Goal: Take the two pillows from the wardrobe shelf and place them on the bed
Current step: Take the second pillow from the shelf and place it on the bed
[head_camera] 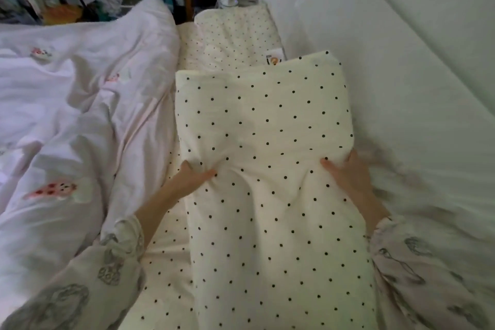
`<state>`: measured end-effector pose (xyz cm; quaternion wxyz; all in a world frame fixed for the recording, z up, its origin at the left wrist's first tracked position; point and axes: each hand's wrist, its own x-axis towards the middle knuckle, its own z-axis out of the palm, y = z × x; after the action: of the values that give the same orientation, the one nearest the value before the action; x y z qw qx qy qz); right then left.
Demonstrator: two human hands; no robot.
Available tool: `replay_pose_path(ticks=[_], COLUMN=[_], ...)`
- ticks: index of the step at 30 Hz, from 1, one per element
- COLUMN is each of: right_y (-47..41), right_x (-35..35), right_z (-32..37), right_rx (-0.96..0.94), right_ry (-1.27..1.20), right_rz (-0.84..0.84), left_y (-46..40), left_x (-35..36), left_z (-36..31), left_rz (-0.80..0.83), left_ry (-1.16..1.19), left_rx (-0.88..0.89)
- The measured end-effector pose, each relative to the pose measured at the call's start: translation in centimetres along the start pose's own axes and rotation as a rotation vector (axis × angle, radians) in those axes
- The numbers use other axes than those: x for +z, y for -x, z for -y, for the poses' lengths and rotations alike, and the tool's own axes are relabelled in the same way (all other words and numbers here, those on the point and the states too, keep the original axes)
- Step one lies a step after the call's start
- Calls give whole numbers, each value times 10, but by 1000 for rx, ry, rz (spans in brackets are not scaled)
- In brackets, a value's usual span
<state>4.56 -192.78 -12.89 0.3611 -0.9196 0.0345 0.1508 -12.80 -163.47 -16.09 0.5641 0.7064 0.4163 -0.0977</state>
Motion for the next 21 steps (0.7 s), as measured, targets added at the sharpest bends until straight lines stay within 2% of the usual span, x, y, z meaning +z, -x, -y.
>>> replay_pose_path(ticks=[2, 4, 7, 10, 15, 21], right_y=[-17, -20, -16, -15, -19, -40], right_x=[28, 51, 67, 69, 77, 83], right_z=[-23, -52, -93, -128, -168, -175], right_rx=[24, 83, 123, 170, 224, 306], right_ry=[172, 284, 357, 289, 378, 5], right_rz=[135, 224, 208, 141, 212, 245], left_y=[-23, -35, -40, -42, -44, -53], left_x=[11, 30, 58, 75, 99, 101], left_z=[18, 44, 79, 106, 135, 156], left_rz=[173, 261, 243, 212, 128, 194], left_ry=[-184, -267, -233, -188, -76, 207], left_rx=[-92, -155, -181, -253, -273, -299])
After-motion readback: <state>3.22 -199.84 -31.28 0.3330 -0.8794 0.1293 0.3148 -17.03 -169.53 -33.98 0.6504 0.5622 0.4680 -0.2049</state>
